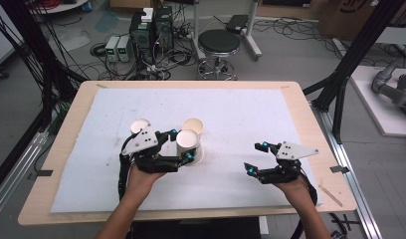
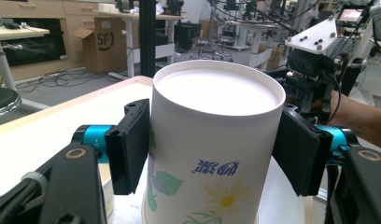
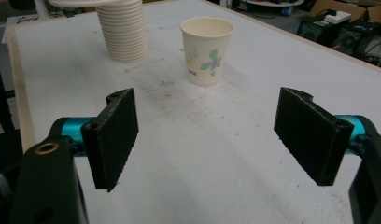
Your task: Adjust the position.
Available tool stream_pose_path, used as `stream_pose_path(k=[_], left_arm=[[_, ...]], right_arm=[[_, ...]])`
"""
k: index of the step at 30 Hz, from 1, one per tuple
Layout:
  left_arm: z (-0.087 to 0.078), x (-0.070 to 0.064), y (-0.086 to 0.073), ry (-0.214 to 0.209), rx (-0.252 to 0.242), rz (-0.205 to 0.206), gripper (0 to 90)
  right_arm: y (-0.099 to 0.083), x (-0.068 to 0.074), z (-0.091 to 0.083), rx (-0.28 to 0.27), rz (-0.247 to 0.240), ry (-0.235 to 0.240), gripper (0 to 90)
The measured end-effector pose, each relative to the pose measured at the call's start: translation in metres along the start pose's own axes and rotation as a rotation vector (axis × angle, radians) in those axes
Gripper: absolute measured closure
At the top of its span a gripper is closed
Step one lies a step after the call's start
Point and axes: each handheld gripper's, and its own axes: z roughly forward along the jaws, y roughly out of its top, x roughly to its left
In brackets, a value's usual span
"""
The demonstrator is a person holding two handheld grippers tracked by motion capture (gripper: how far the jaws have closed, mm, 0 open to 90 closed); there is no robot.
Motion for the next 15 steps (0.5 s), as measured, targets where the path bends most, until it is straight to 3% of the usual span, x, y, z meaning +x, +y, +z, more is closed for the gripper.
stream_pose_path(k=[9, 15], left_arm=[[0.013, -0.005, -0.010, -0.063, 0.025, -0.001, 32.7], [0.024, -0.012, -0.015, -0.124, 0.035, 0.004, 32.7]], right_arm=[[0.003, 0.008, 0.006, -0.004, -0.020, 0.056, 22.4], [0.007, 0.020, 0.014, -0.017, -0.036, 0.129, 22.4]])
